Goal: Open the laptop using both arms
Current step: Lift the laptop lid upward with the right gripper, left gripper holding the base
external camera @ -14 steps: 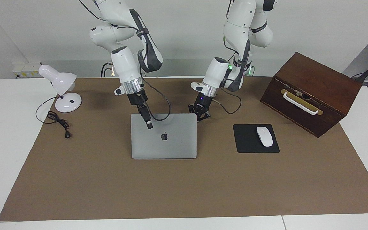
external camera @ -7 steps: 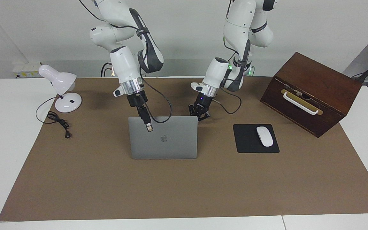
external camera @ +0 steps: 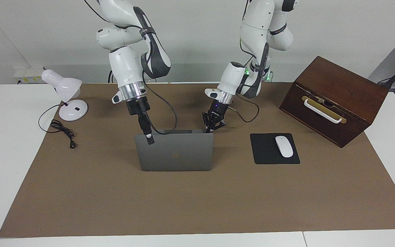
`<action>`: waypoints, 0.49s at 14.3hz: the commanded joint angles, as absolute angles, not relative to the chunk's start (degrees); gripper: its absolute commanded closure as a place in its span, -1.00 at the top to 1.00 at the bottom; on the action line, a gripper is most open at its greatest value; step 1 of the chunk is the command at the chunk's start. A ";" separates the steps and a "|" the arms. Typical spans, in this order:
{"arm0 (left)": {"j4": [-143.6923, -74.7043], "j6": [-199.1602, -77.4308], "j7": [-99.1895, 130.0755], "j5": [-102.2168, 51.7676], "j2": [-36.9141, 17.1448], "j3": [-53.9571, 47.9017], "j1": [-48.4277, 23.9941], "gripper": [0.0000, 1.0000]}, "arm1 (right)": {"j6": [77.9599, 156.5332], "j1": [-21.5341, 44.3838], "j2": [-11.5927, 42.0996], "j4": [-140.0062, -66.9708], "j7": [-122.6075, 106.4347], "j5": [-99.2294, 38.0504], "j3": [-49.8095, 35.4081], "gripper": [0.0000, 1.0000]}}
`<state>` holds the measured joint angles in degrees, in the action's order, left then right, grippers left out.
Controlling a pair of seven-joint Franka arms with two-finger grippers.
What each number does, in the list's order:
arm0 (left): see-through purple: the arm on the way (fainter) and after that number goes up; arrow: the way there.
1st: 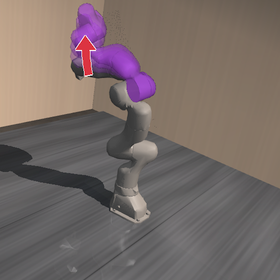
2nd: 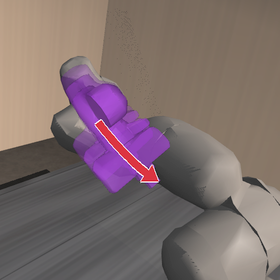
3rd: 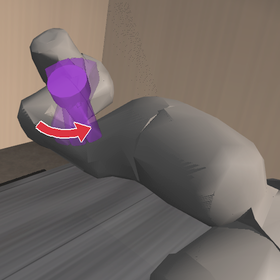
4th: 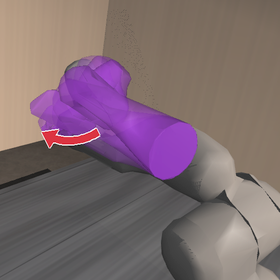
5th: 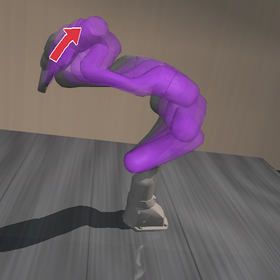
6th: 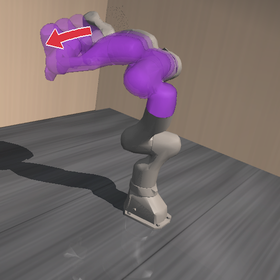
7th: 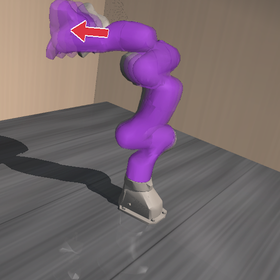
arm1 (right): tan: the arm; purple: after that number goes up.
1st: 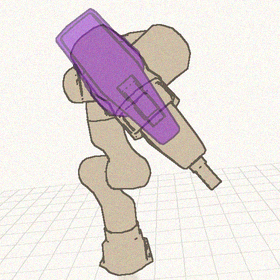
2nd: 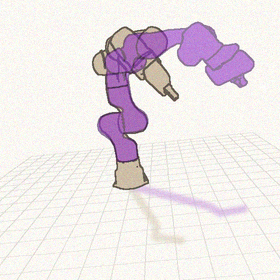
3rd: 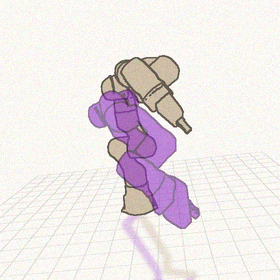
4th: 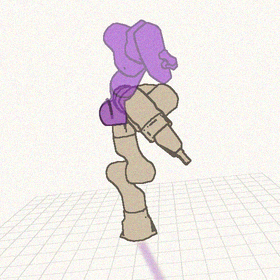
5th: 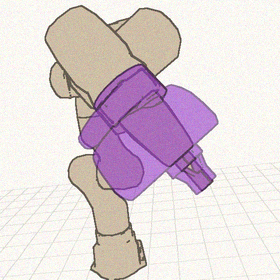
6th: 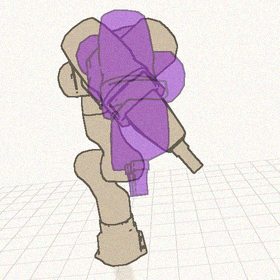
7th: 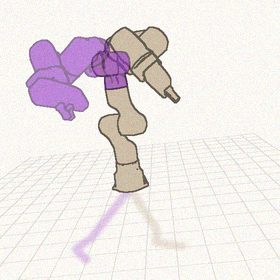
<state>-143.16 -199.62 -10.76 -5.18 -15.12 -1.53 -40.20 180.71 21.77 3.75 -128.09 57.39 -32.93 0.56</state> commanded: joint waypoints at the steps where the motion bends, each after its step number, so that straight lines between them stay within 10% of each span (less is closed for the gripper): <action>1: -142.29 -200.83 -11.69 -4.92 -17.23 -0.97 -40.52 -1.00 | 181.50 20.57 5.54 -125.77 54.93 -34.54 0.09 1.00; 7: -142.29 -200.83 -11.69 -4.92 -17.23 -1.05 -40.52 -1.00 | 180.53 18.72 6.41 -123.84 53.35 -34.54 0.09 1.00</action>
